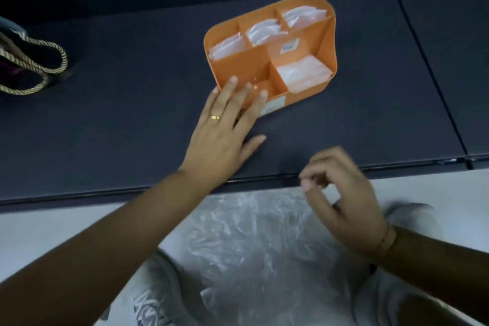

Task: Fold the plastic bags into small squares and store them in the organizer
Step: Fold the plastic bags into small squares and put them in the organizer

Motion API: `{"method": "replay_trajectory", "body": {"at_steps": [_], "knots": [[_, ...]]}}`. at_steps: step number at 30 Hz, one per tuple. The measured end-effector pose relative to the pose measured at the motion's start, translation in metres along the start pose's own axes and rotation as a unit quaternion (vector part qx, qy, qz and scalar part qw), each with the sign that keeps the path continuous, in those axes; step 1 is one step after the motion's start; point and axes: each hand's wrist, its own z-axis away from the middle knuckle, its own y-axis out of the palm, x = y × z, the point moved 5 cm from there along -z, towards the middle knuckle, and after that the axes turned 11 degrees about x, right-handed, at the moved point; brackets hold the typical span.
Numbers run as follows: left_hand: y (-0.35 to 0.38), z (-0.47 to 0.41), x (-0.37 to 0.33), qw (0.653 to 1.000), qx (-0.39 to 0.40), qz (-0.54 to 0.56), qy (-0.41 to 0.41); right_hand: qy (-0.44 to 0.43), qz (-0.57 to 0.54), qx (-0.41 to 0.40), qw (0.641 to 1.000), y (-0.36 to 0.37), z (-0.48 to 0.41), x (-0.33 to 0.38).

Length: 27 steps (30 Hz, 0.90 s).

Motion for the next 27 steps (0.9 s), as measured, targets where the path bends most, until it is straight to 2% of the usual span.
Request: {"method": "replay_trajectory", "body": {"at_steps": [3, 6, 10, 11, 13, 17, 19, 21, 24, 25, 27], "knots": [[0.008, -0.023, 0.021, 1.000, 0.010, -0.019, 0.011, -0.001, 0.015, 0.197, 0.980, 0.055, 0.038, -0.016], [0.014, -0.046, 0.038, 0.997, 0.057, -0.046, 0.020, 0.051, 0.077, 0.396, 0.913, 0.102, 0.064, -0.060], [0.020, -0.072, 0.055, 0.988, 0.141, -0.069, -0.002, -0.027, 0.184, 0.504, 0.843, 0.129, 0.069, -0.077], [0.020, -0.077, 0.057, 0.986, 0.153, -0.066, -0.009, -0.048, 0.199, 0.514, 0.833, 0.135, 0.068, -0.077], [0.019, -0.086, 0.062, 0.983, 0.170, -0.059, -0.020, -0.089, 0.177, 0.502, 0.842, 0.141, 0.064, -0.066], [0.018, -0.095, 0.067, 0.982, 0.179, -0.048, -0.026, -0.105, 0.114, 0.399, 0.904, 0.136, 0.056, -0.060], [0.019, -0.098, 0.068, 0.983, 0.176, -0.045, -0.028, -0.107, 0.068, 0.361, 0.924, 0.129, 0.058, -0.046], [0.020, -0.100, 0.068, 0.983, 0.177, -0.044, -0.032, -0.104, 0.092, 0.375, 0.916, 0.134, 0.068, -0.032], [0.020, -0.102, 0.068, 0.981, 0.184, -0.043, -0.038, -0.109, 0.173, 0.454, 0.867, 0.147, 0.089, -0.026], [0.020, -0.103, 0.069, 0.981, 0.185, -0.040, -0.039, -0.118, 0.208, 0.460, 0.856, 0.153, 0.093, -0.028], [0.020, -0.103, 0.069, 0.981, 0.185, -0.033, -0.038, -0.127, 0.265, 0.428, 0.855, 0.152, 0.088, -0.031]]}}
